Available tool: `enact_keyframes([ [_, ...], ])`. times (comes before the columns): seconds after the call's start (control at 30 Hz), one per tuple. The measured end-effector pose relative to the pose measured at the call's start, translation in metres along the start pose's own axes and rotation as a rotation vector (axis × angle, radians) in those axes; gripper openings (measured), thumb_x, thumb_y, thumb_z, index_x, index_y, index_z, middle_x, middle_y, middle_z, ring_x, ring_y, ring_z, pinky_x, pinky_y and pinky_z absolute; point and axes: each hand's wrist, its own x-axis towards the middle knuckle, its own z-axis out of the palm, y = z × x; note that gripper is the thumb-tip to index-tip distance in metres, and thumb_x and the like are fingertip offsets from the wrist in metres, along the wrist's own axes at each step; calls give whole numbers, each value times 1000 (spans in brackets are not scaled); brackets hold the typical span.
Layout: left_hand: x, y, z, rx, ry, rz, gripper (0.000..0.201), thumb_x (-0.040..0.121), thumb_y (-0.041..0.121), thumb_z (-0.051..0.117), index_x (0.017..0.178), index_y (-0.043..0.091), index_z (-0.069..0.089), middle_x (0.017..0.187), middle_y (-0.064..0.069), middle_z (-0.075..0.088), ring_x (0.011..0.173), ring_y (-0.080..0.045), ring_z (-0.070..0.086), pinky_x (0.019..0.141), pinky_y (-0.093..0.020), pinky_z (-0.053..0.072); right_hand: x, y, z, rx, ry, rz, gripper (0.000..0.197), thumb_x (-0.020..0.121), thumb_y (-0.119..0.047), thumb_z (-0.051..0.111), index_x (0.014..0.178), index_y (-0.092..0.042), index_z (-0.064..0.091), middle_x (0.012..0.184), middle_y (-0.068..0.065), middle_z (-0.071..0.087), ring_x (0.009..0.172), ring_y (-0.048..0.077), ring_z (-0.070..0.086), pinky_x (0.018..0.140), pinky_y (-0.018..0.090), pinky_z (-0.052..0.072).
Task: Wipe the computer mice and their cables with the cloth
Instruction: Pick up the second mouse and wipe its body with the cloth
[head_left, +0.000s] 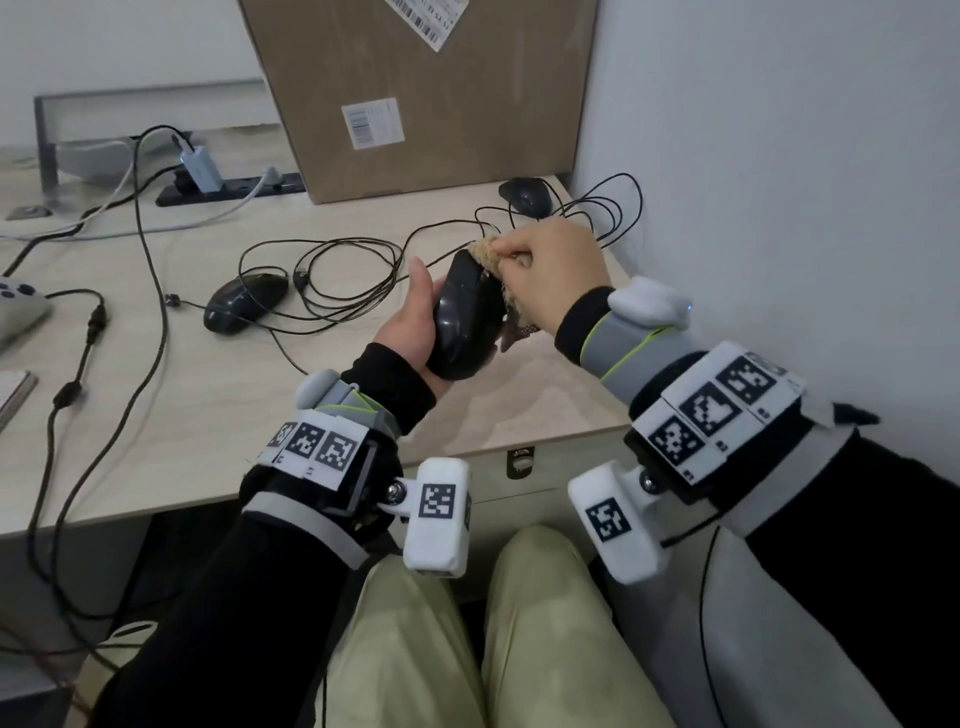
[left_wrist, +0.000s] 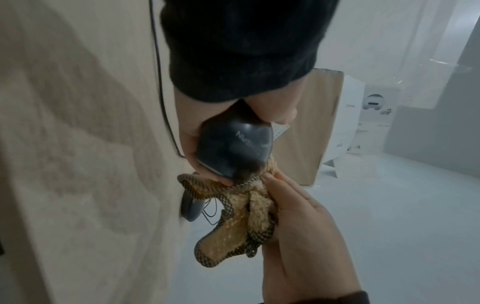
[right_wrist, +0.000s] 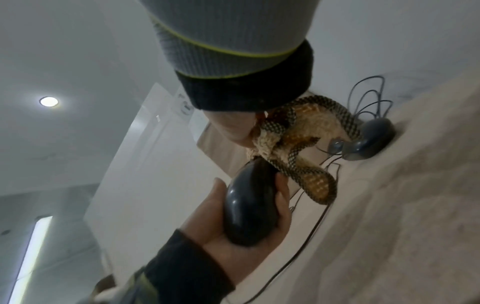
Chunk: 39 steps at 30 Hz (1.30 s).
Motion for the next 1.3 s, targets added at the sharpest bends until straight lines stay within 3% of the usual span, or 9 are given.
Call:
enact_keyframes([
  [0.17,-1,10,-2,-99,51,10,68,91,67,15,115,21,59,112,-13,66,107,-31,62,89,-43,50,-22,-17,0,-113,-34,-187,30,85,-12,51,105,-20,71,111,5,69,107,30,57,90,35,45],
  [0.27,-4,12,-3,-100,22,13,72,91,67,13,126,18,53,112,-13,66,103,-30,64,82,-41,54,-10,-12,-1,40,5,-101,27,83,-12,55,101,-22,73,103,2,71,99,24,62,83,31,48],
  [0.37,-6,18,-6,-93,-22,3,79,89,70,11,135,17,46,106,-12,65,88,-25,65,72,-33,54,5,-6,-9,315,178,90,23,83,-17,56,101,-24,69,87,-4,66,83,20,64,71,34,52],
  [0.5,-12,27,-6,-74,-20,-6,76,90,69,12,118,16,58,98,-10,67,77,-19,65,62,-25,55,7,-10,-11,291,213,33,32,86,-17,54,116,-18,63,114,7,63,109,20,55,95,23,37],
  [0.7,-19,29,1,-11,4,4,67,92,66,17,97,20,65,82,-3,73,72,-16,68,76,-30,50,-7,-15,2,204,50,-109,29,89,-12,53,116,-14,65,111,15,53,102,25,53,77,13,28],
  [0.87,-19,23,-5,-86,23,-22,77,90,70,17,126,14,57,112,-13,68,99,-25,66,85,-35,55,-30,-15,7,135,-54,-236,26,82,-12,56,102,-14,72,96,11,61,90,24,57,79,28,41],
  [1.03,-21,19,-2,-55,-26,-11,72,91,68,14,108,19,63,97,-7,72,90,-21,68,80,-33,54,-17,-13,-7,193,200,-129,22,80,-9,58,96,-11,74,93,13,67,94,28,59,82,26,37],
  [1.17,-20,22,-1,8,-6,6,68,90,69,16,103,24,64,93,-3,74,85,-17,69,80,-33,52,-9,-19,-2,71,94,-157,28,85,-11,53,106,-15,70,106,13,60,99,27,56,83,29,40],
  [1.3,-21,22,-1,-22,3,7,66,92,67,20,99,22,66,97,-5,71,91,-20,65,95,-40,46,-21,-18,3,94,75,-195,28,84,-7,52,104,-12,71,101,13,58,93,27,57,78,33,45],
])
